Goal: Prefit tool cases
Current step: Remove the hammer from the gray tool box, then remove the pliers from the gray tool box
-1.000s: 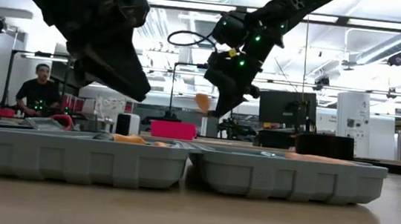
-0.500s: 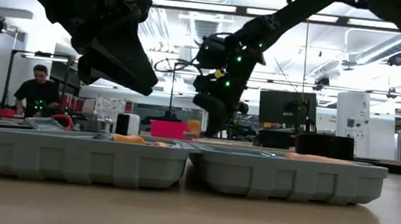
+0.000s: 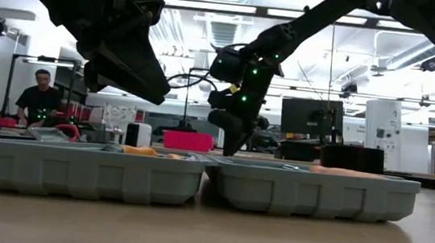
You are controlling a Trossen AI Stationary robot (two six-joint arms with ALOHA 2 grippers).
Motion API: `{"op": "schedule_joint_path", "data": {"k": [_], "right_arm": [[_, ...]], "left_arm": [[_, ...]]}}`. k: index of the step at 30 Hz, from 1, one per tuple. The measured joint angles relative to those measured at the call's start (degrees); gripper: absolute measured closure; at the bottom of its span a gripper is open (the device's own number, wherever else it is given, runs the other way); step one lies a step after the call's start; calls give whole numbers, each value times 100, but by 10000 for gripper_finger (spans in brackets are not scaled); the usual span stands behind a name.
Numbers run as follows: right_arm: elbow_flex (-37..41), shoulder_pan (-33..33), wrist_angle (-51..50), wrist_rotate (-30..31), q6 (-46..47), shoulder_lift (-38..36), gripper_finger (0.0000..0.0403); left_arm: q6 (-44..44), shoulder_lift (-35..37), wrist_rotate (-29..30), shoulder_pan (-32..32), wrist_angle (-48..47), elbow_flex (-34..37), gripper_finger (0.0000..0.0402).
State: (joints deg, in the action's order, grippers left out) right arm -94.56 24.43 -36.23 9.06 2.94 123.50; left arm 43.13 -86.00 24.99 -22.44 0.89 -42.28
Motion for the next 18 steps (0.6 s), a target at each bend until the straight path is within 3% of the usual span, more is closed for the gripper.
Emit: {"op": "schedule_joint_path", "data": {"k": [8,18], "right_arm": [[0,-317,-567,-46,-101,-434,262],[11,-1300,-706,-22,-90,-813,264]], "left_arm": [[134,0,-167,-17,-2,4,269],[331,0,-201,-42,-2,4,269]]}}
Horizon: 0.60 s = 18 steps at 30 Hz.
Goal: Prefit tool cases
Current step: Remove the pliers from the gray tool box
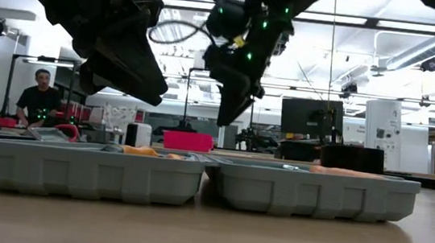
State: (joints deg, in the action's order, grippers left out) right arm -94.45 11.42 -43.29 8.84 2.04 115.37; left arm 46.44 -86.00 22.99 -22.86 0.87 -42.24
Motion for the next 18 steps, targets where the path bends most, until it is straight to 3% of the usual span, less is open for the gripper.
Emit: {"op": "schedule_joint_path", "data": {"k": [10,18], "right_arm": [[9,-986,-393,17,192,-161,286],[157,-1304,-452,33,451,-386,297]], "left_arm": [[116,0,-24,-37,0,0,269],[23,0,-473,-188,3,2,269]]}}
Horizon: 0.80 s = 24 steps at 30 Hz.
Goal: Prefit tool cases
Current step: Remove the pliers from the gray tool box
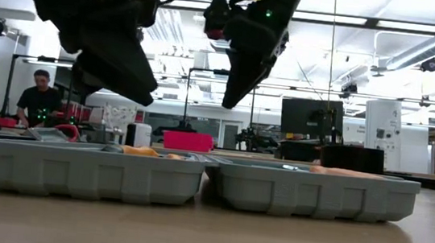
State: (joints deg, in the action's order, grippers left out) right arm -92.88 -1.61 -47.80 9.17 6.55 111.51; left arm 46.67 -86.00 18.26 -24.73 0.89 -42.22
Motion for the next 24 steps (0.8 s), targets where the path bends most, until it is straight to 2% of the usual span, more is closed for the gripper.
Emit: {"op": "schedule_joint_path", "data": {"k": [8,13,19,24], "right_arm": [[145,-233,-25,-1,236,-259,297],[369,-444,-134,4,429,-581,290],[1132,-806,-110,314,971,-1177,292],[1929,-1120,361,490,1569,-1674,301]], "left_arm": [[-481,-2,4,-395,-5,2,273],[-449,-2,8,-452,-23,2,288],[-345,-2,24,-452,-21,4,300],[-266,-4,66,-452,-17,7,306]]}}
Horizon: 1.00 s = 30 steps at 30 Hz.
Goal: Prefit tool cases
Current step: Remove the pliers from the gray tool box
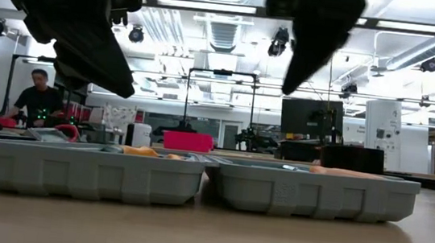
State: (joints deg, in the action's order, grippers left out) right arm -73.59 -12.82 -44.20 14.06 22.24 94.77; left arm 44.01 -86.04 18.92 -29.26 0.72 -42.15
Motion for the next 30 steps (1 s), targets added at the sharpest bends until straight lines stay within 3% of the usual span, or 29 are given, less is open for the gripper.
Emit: {"op": "schedule_joint_path", "data": {"k": [16,30], "right_arm": [[1351,-560,1419,162,1023,-390,288],[1689,-643,1994,247,1139,-392,303]], "left_arm": [[374,-2,157,11,189,2,319],[1104,-455,-354,68,233,2,283]]}}
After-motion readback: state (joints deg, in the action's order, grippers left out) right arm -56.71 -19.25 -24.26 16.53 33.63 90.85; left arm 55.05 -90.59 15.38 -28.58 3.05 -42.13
